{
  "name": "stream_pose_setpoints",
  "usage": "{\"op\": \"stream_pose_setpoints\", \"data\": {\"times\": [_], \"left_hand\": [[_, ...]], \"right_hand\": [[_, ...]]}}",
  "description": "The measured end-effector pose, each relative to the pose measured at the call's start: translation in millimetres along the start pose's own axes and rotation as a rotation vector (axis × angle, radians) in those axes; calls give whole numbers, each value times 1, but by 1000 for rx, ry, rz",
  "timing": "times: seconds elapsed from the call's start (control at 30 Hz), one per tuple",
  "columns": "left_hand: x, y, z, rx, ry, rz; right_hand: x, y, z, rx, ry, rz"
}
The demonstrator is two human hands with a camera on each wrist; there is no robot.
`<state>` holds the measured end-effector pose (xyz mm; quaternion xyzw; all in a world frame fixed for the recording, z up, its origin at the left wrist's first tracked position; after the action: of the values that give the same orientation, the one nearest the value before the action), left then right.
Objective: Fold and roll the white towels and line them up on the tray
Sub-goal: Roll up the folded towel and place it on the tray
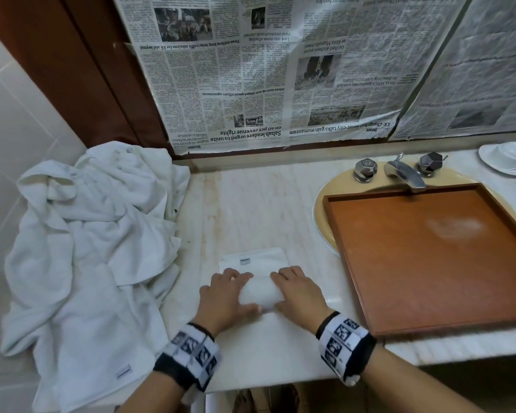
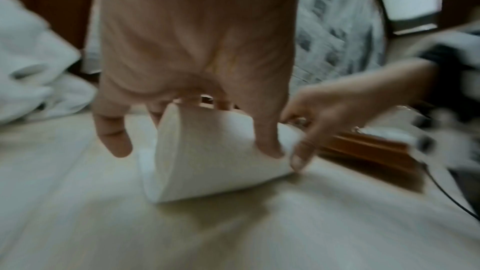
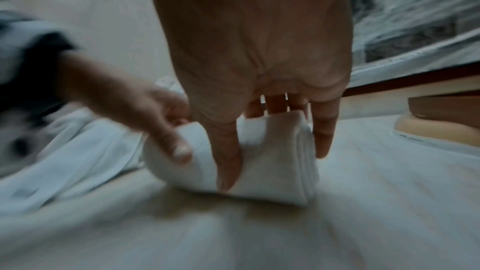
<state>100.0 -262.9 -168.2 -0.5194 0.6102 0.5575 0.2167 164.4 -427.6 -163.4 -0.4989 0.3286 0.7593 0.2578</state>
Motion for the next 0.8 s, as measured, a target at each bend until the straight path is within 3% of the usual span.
{"op": "stream_pose_setpoints", "data": {"times": [0.07,0.13,0.23,0.3,0.4,0.5,0.8], "left_hand": [[6,16,-8,-19,-104,-159],[16,24,-11,-19,-74,-231],[21,17,-1,-12,124,-175],[16,7,4,-29,281,-86],[-2,-5,7,-50,281,-17],[-18,-8,4,-29,295,36],[10,19,18,-112,511,-212]], "right_hand": [[-9,-11,-4,7,-53,101],[-17,-21,-6,8,-89,212],[-21,-26,-12,1,-177,298],[-19,-18,-18,32,-268,236],[-10,0,-17,-18,-185,45],[0,2,-13,-67,-110,21],[-23,-44,-18,1,-192,341]]}}
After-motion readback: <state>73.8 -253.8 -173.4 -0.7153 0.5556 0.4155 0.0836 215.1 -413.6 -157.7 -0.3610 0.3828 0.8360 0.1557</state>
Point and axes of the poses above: each hand's wrist, its own y-axis away from the middle knuckle, its own x-axis out of the palm, z = x × y, the point moved 4 cm from there along -y, towards the middle knuckle, and after that the axes turned 1 degree about -z, right-handed, at the moved point
